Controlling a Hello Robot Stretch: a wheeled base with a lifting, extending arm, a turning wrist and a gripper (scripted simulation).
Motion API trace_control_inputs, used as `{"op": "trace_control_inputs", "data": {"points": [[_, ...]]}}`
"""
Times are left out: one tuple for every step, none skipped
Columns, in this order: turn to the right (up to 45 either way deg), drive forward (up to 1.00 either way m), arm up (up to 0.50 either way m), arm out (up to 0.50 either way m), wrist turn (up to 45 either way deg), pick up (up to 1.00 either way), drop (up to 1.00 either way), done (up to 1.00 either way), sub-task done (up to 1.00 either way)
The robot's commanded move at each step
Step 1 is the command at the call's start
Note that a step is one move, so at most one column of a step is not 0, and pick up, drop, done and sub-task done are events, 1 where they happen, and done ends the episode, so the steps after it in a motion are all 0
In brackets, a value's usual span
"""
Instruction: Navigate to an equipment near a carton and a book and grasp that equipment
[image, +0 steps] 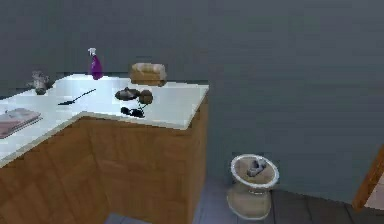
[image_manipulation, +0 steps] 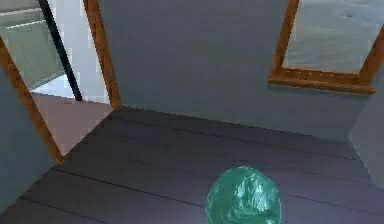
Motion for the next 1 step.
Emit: {"op": "trace_control_inputs", "data": {"points": [[45.0, 0.00, 0.00, 0.00, 0.0, 0.00, 0.00, 0.00, 0.00]]}}
